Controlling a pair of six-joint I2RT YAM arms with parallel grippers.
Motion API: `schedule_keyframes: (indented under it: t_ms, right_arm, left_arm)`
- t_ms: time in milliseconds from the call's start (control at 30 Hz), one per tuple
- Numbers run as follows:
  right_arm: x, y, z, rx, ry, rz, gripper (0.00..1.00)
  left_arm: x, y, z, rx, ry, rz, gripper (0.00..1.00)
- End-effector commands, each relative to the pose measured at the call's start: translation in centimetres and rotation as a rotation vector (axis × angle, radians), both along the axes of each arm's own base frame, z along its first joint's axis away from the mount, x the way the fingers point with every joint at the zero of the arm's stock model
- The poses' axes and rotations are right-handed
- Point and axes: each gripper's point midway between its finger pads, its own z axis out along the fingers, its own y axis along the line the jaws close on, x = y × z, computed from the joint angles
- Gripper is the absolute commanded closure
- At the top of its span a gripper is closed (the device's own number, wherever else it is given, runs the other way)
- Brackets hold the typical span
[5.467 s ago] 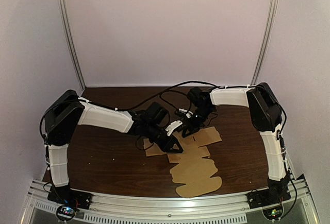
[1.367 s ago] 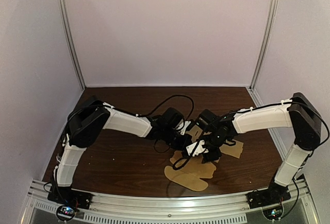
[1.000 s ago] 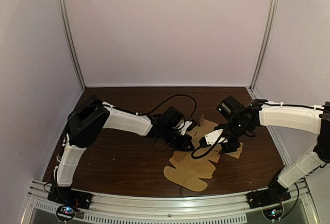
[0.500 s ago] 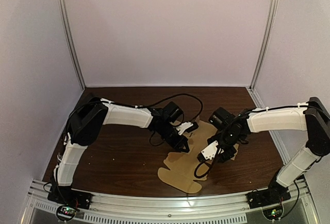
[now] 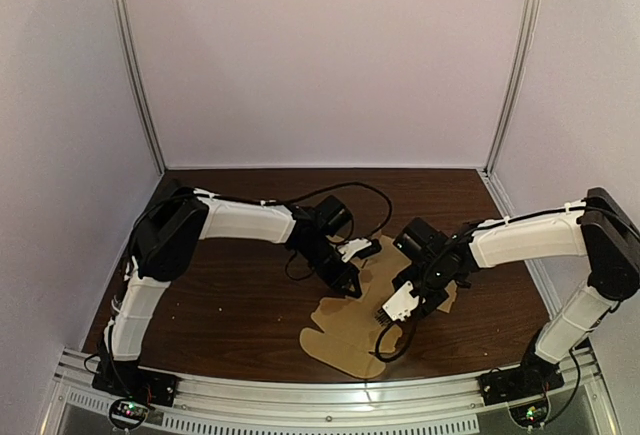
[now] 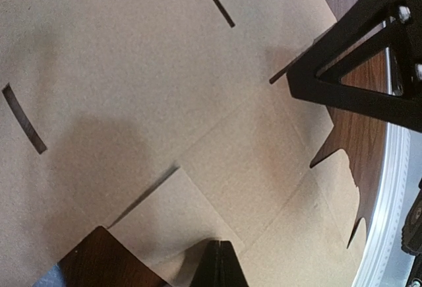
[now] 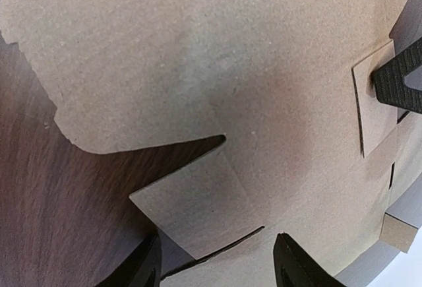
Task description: Fold the paper box
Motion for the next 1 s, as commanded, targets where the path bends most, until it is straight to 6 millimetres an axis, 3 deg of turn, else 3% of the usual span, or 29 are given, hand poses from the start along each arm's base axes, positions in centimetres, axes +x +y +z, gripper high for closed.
schedule_keyframes:
  t_ms: [0,167,500,700,833,967]
  right_arm:
    - [-0.3,-0.5,-1.9,-0.046,-0.025,0.035,0.42]
    - [0.2,0.3,-2.0,-0.017,-0.078,0.049,0.47]
    - [1.4,3.1,2.1,0.104,-0.102,0.004,0.57]
    - [1.5,4.1,3.4,0.138,-0.064,-0.024,0.58]
    - [0.9,3.7,3.8,0.123,-0.017,-0.055,0.59]
    - [-0.5,2.0,4.4,0.106,0.077,-0.127,0.59]
  left_arm:
    - [-3.3,8.2,-8.6,0.389,0.156,0.007,1.0]
    - [-3.5,8.3,-8.6,0.39,0.159,-0.009,1.0]
    - [-3.6,8.1,-8.9,0.384,0.176,-0.012,1.0]
    - [-3.6,8.1,-9.2,0.387,0.179,-0.012,1.0]
    - [-3.6,8.2,-9.3,0.391,0.186,-0.002,1.0]
    - [-3.4,8.1,-9.4,0.391,0.214,0.038,1.0]
